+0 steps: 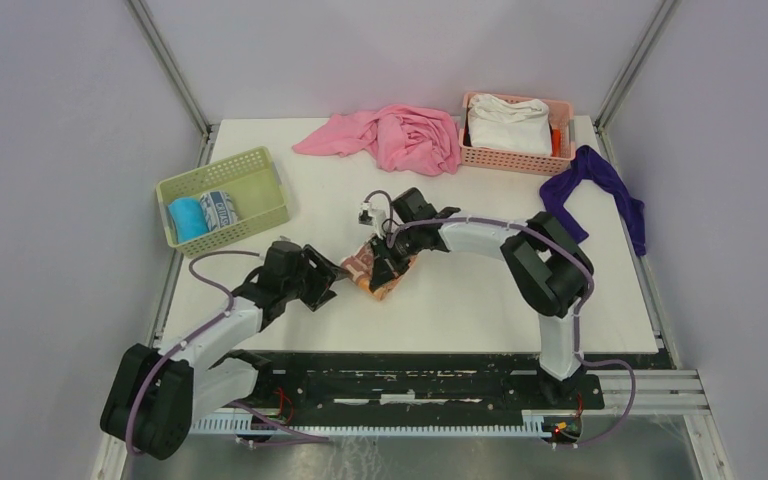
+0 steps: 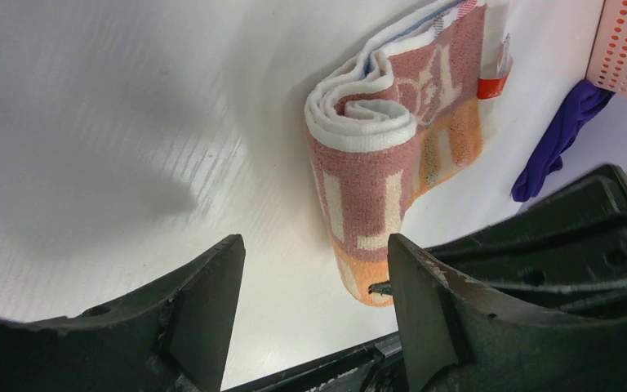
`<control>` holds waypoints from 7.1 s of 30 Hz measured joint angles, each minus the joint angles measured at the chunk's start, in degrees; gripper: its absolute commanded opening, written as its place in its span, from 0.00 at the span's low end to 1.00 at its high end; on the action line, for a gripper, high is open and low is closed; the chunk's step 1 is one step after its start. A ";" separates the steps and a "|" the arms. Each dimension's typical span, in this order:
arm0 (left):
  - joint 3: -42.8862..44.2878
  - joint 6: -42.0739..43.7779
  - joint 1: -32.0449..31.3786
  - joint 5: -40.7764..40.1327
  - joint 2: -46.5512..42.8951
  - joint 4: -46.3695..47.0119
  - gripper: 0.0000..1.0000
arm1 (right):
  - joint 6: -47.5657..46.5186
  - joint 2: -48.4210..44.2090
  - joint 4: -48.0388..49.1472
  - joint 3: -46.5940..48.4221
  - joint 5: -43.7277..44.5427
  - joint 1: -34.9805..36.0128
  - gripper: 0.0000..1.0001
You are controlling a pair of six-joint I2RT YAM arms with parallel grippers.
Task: Roll the towels
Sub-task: Roll the towel at the center of the board.
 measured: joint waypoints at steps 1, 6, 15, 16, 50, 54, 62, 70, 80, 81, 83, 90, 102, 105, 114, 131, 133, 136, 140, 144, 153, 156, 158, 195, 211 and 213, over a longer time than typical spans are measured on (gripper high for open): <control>-0.31 0.00 0.00 0.04 -0.44 -0.07 0.72 | 1.40 1.31 0.85 0.20 -2.89 -0.83 0.00; -1.40 0.00 0.00 0.79 0.09 0.07 0.72 | 8.92 8.37 5.16 0.17 -12.24 -3.87 0.00; -0.20 0.07 0.22 2.47 6.67 3.08 0.71 | 19.32 14.43 11.43 -0.07 -19.58 -7.54 0.01; 0.31 0.17 0.22 2.47 7.58 3.58 0.71 | 19.82 14.75 11.63 -0.04 -19.89 -7.74 0.00; 8.39 0.90 0.48 5.51 25.03 11.89 0.45 | -7.69 -12.81 1.16 -7.04 41.33 14.40 0.55; 8.44 0.90 0.48 5.49 25.03 11.80 0.45 | -12.28 -11.41 2.40 -7.04 50.77 19.74 0.55; 8.48 0.90 0.48 5.44 25.03 11.74 0.46 | -17.22 -3.50 3.61 -6.05 61.86 21.92 0.51; 8.48 0.90 0.48 5.51 24.74 11.82 0.57 | -18.82 -1.07 2.16 -3.56 60.96 21.81 0.18; 5.22 1.57 2.27 1.05 14.67 5.29 0.75 | -13.73 -2.97 -1.57 -2.25 25.55 10.05 0.02; 4.61 1.95 2.47 0.39 13.00 4.15 0.76 | -12.68 -2.97 -1.64 -2.27 21.44 8.81 0.02; 3.58 2.58 2.67 -0.61 10.05 2.12 0.77 | -10.03 -2.93 -0.90 -2.43 12.98 6.14 0.02; -1.27 3.76 2.86 -0.37 -0.42 2.12 0.77 | 4.92 2.12 12.46 -6.34 -9.57 -1.11 0.03; -4.76 3.74 2.86 3.74 -0.44 6.19 0.76 | 21.22 13.84 21.42 -5.11 -22.10 -5.03 0.03; -5.09 3.72 2.86 4.17 1.44 7.69 0.73 | 20.70 15.10 18.01 -2.16 -22.21 -5.01 0.05; -5.55 0.52 3.17 4.31 5.77 11.30 0.54 | 17.73 15.28 8.07 2.40 -19.34 -4.90 0.28; -6.75 -5.90 4.83 4.59 8.11 14.12 0.48 | -3.34 -10.23 -3.48 -1.51 25.73 5.92 0.55; -6.73 -5.90 4.83 4.59 8.11 14.10 0.48 | -6.38 -11.80 -2.23 -3.28 30.62 10.08 0.56; -6.64 -5.90 4.85 4.57 8.11 13.94 0.48 | -9.49 -11.76 -1.07 -4.20 34.47 14.49 0.59; -6.49 -5.90 4.85 4.50 8.11 13.70 0.48 | -12.35 -9.90 0.04 -4.15 37.55 15.54 0.60; -6.40 -5.90 4.85 4.46 8.11 13.55 0.50 | -14.12 -4.90 0.66 -3.23 39.54 15.65 0.46; -5.88 -5.84 5.22 3.48 5.84 13.00 0.73 | -14.19 -1.07 -2.10 1.44 27.41 13.00 0.01; -7.02 -5.84 5.53 2.38 2.82 12.20 0.76 | -12.55 0.76 -3.39 3.54 17.38 9.64 0.01; -8.35 -5.86 5.88 1.77 0.13 11.93 0.77 | -10.99 2.12 -3.58 4.15 10.21 7.23 0.01; -0.83 -3.39 6.91 6.12 13.40 10.08 0.45 | 2.49 -8.87 3.96 -9.22 13.42 1.07 0.64; 1.20 -2.36 5.79 4.42 13.64 6.32 0.45 | -12.20 -10.97 2.71 -4.48 47.54 22.18 0.70; 1.27 -2.36 5.70 4.33 13.64 6.21 0.45 | -12.76 -9.05 2.75 -3.98 48.85 22.53 0.70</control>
